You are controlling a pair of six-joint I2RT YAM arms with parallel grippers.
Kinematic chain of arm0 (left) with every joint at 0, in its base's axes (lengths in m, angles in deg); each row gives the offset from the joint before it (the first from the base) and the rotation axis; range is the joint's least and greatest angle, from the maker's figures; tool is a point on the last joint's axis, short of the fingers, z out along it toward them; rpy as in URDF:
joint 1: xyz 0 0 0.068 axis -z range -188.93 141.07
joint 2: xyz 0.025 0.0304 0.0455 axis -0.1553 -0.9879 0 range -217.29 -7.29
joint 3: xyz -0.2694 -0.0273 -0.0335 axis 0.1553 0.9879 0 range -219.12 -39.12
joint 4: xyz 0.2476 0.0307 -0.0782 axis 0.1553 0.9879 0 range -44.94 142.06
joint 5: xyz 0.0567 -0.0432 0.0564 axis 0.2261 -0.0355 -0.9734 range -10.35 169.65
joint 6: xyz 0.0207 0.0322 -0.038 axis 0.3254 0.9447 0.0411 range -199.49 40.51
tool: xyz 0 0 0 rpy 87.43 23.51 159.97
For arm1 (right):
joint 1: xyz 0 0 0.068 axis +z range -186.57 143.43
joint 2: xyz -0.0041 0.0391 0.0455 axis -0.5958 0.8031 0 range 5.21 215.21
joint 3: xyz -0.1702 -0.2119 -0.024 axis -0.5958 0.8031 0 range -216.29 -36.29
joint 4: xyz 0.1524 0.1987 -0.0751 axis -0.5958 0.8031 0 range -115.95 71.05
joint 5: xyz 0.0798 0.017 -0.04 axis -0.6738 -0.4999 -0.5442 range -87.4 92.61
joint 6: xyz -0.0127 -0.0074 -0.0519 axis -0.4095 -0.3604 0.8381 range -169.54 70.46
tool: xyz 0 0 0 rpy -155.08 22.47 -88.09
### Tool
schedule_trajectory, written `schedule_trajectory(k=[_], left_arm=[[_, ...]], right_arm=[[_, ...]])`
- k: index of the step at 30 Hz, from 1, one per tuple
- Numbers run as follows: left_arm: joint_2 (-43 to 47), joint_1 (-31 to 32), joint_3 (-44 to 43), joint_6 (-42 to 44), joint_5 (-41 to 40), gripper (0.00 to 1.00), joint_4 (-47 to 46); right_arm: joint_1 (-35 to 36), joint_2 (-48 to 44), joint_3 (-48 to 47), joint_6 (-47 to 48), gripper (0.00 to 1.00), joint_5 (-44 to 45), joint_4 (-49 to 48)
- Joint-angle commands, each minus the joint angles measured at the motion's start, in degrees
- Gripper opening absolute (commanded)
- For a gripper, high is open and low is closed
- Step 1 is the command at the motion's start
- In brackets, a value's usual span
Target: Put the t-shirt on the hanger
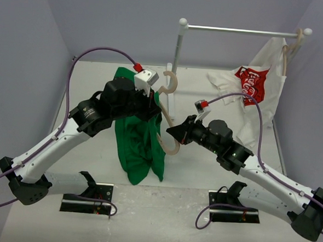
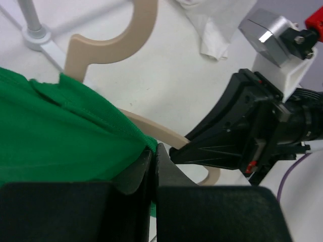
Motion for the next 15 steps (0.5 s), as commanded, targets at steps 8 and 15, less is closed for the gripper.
schedule_trajectory(k=[8,15], left_arm=[[-2.9,0.9,-7.8,4.0,-11.2,0.08,9.4],[-6.3,0.9,-21.7,7.2,-21.3,1.00,15.7]], right_arm=[[0.2,-2.3,-0.6,4.7,0.00,3.8,-9.3],[0.1,-7.7,2.7,8.4,0.00,5.7,-13.1]])
